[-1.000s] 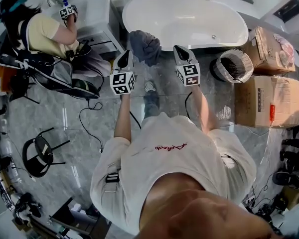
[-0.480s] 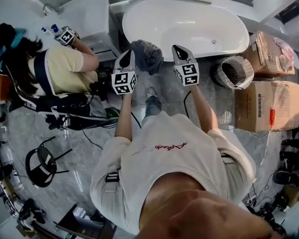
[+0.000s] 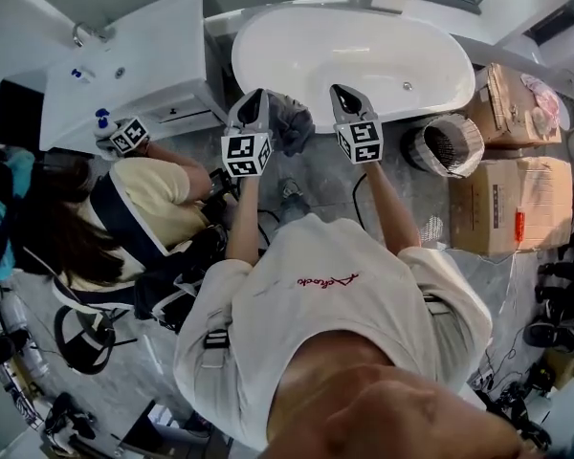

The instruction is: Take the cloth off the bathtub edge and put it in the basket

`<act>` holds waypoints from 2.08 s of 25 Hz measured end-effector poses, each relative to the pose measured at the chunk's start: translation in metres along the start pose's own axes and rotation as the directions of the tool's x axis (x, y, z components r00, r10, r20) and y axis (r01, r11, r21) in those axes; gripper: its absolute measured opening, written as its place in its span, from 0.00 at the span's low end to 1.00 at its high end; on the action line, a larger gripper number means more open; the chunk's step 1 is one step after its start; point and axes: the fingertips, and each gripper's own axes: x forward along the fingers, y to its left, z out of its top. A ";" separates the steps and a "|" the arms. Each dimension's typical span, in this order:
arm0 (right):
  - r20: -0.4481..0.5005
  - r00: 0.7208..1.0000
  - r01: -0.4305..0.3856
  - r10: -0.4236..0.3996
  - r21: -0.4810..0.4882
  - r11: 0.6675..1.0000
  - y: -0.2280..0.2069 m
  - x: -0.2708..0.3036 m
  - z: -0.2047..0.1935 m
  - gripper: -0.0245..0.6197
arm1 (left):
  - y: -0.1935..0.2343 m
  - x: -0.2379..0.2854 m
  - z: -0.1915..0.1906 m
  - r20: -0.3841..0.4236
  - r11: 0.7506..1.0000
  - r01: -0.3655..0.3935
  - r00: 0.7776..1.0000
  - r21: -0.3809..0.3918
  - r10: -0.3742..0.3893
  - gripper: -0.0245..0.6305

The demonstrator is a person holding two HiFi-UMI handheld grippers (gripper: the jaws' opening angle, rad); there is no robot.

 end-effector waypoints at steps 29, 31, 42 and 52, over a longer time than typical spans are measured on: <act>-0.097 0.995 -0.014 0.017 0.036 0.999 -0.023 0.178 -0.003 0.05 | 0.151 0.109 -0.057 -0.124 0.986 -0.068 0.991 -0.152 0.050 0.04; -0.113 0.993 -0.026 0.031 0.046 0.999 -0.027 0.181 -0.015 0.05 | 0.152 0.113 -0.069 -0.148 0.985 -0.083 0.987 -0.151 0.061 0.04; -0.239 0.965 -0.074 0.104 0.129 0.989 -0.025 0.189 -0.099 0.05 | 0.144 0.108 -0.154 -0.305 0.972 -0.146 0.948 -0.184 0.085 0.04; -0.372 0.909 -0.118 0.186 0.197 0.973 0.008 0.177 -0.197 0.05 | 0.126 0.098 -0.238 -0.404 0.957 -0.171 0.913 -0.234 0.064 0.04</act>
